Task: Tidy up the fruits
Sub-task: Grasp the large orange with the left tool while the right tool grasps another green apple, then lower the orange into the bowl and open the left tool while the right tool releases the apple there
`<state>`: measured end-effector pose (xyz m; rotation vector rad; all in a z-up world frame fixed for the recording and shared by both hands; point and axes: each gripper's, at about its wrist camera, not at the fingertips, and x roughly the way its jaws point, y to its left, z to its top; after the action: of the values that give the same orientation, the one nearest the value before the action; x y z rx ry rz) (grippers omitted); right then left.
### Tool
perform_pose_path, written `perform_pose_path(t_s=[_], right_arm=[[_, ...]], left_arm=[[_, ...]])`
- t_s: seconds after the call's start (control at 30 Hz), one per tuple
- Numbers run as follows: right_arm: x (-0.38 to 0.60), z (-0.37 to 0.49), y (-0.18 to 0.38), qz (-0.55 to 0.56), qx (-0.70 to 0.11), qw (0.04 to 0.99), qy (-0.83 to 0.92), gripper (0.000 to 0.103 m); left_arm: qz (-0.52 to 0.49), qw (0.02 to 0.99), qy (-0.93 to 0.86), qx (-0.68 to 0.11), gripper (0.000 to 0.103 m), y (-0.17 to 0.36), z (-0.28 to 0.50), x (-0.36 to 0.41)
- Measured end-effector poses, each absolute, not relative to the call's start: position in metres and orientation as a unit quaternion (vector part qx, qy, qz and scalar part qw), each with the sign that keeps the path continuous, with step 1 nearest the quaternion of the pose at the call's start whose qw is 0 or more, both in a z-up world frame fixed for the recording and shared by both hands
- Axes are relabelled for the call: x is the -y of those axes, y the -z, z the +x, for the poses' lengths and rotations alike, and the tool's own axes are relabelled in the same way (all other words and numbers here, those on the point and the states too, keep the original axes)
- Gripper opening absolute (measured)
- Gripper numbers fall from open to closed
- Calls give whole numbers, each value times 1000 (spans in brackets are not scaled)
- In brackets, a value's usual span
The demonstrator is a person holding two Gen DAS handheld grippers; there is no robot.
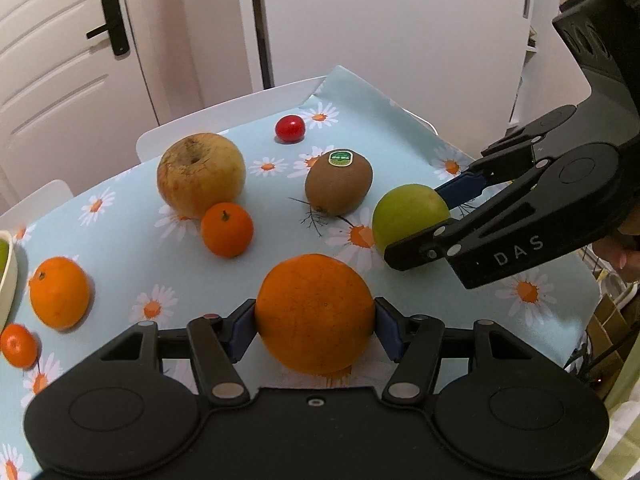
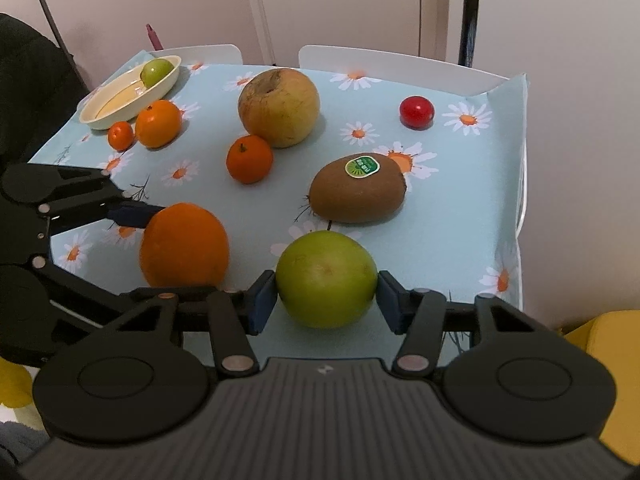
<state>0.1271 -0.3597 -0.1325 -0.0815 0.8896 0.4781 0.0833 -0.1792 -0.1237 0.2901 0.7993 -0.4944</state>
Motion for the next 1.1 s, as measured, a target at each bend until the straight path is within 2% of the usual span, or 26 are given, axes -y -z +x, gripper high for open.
perform_pose_path(t_s=[0.23, 0.57, 1.1], right_arm=[[357, 118, 117, -38, -414, 881, -227, 69], [328, 107, 68, -40, -389, 889, -238, 69], [210, 126, -1, -34, -345, 890, -296, 69]], left_arm=[[109, 895, 214, -377, 65, 107, 71, 162], [74, 922, 154, -348, 65, 57, 46, 120], [39, 950, 44, -305, 65, -8, 48, -7]])
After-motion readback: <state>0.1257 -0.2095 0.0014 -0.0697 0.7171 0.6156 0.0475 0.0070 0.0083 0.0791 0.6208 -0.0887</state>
